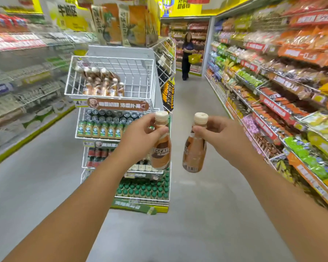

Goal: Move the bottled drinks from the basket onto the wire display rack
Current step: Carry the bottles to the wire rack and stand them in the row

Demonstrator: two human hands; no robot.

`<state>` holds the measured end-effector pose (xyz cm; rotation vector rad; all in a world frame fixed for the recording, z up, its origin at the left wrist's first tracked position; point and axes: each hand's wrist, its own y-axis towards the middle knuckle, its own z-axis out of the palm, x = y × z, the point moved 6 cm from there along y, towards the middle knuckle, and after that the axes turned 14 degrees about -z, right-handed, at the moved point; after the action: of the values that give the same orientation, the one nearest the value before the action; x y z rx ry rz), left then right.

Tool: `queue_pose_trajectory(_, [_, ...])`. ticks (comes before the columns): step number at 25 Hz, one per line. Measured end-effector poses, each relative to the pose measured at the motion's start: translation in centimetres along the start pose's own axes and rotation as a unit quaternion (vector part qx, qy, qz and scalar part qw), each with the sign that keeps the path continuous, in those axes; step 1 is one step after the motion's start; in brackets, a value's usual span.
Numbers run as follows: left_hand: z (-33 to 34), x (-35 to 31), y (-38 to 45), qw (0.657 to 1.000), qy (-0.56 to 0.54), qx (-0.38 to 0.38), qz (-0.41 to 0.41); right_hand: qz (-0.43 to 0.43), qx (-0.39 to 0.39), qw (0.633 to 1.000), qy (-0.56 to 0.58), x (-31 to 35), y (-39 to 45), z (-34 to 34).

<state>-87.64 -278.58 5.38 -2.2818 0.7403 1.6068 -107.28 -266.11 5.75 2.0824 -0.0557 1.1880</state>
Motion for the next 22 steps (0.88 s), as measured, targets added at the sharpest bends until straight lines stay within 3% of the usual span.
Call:
queue_pose_trajectory(3, [-8.5, 3.3, 5.2, 0.999, 0.019, -0.033, -0.016, -0.006, 0.014, 1.000, 0.017, -0.9, 6.1, 8.7])
queue_pose_trajectory(9, [-18.3, 7.0, 13.8, 0.995, 0.032, -0.084, -0.034, 0.002, 0.034, 0.998, 0.044, -2.7, 14.7, 18.6])
queue_pose_trajectory(22, [-22.7, 10.4, 39.0, 0.987, 0.028, -0.154, -0.039, -0.011, 0.042, 0.997, 0.069, -16.7, 37.5, 26.7])
